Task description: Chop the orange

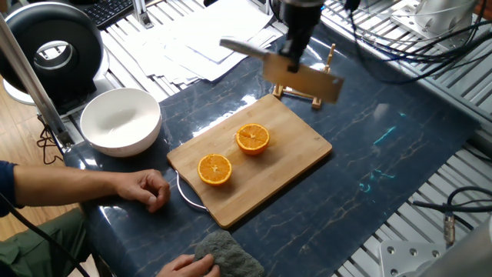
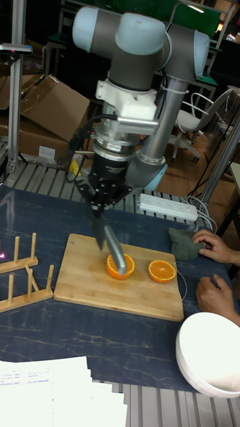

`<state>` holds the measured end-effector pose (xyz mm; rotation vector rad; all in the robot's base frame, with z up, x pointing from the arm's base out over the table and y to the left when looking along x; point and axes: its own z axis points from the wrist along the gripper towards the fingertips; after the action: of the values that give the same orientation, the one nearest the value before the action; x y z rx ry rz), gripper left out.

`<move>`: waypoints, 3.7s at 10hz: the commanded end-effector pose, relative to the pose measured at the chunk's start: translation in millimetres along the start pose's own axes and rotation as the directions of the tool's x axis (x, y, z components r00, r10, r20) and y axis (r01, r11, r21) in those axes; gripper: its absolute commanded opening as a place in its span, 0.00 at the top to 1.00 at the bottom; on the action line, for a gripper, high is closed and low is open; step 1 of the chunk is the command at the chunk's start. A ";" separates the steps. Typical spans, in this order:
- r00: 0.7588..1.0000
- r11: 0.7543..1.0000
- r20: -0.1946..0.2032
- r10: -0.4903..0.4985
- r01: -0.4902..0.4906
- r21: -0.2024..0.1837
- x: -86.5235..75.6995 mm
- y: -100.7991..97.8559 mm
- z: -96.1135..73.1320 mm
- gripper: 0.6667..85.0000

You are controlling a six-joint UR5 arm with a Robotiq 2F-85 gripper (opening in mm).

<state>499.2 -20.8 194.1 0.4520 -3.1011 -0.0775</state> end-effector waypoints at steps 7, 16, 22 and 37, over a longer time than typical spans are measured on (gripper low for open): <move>0.995 0.996 0.059 -0.075 0.077 -0.036 -58.2 57.6 53.7 0.99; 0.993 0.991 0.032 -0.110 0.112 -0.078 -57.8 70.2 70.3 0.99; 0.992 0.990 0.040 -0.119 0.121 -0.071 -55.7 71.5 87.4 0.99; 0.995 0.993 -0.019 -0.097 0.096 -0.064 -30.3 68.7 71.8 0.99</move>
<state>514.9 55.5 117.2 0.6129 -3.0540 -0.1514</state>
